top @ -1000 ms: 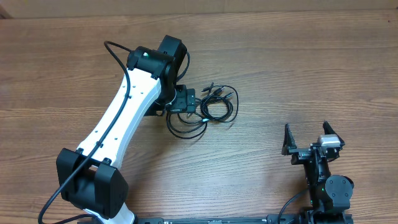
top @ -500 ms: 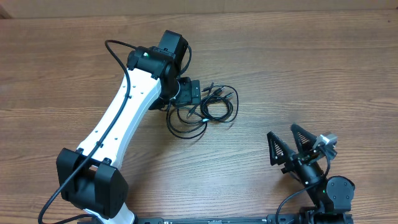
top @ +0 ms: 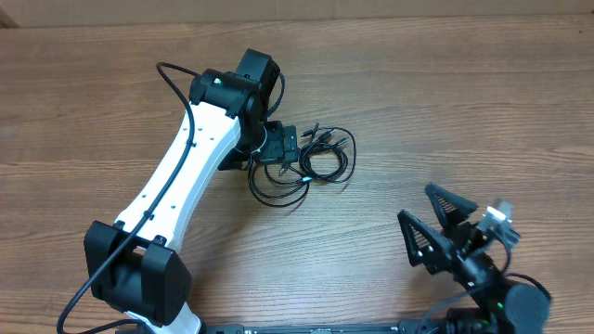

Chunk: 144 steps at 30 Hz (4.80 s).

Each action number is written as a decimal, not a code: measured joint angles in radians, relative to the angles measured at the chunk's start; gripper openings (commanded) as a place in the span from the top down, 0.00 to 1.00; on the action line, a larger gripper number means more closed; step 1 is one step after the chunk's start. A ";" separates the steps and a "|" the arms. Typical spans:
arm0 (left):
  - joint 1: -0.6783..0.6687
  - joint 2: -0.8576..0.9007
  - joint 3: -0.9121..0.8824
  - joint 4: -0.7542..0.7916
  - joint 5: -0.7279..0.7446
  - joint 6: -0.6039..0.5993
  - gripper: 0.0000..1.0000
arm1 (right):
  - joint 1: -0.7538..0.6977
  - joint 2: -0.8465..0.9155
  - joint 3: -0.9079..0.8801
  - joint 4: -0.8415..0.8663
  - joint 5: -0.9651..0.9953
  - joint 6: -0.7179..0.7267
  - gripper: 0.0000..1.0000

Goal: Untangle cables

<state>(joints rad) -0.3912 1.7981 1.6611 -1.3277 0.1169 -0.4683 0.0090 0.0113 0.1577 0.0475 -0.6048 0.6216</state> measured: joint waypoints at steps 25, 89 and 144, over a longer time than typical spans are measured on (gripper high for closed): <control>0.000 -0.359 -0.003 -0.103 0.016 0.027 0.00 | 0.000 0.869 1.136 -1.117 -0.037 -0.277 0.00; 0.000 -0.208 -0.003 -0.138 -0.028 0.027 0.00 | 0.375 1.797 1.136 -0.940 0.286 0.107 0.28; 0.000 -0.208 -0.003 -0.134 -0.032 0.027 0.00 | 0.375 1.478 1.550 -1.011 0.346 -0.078 0.96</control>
<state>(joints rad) -0.3908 1.5898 1.6585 -1.4620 0.0845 -0.4412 0.3840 1.4891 1.7073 -0.9630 -0.2592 0.5434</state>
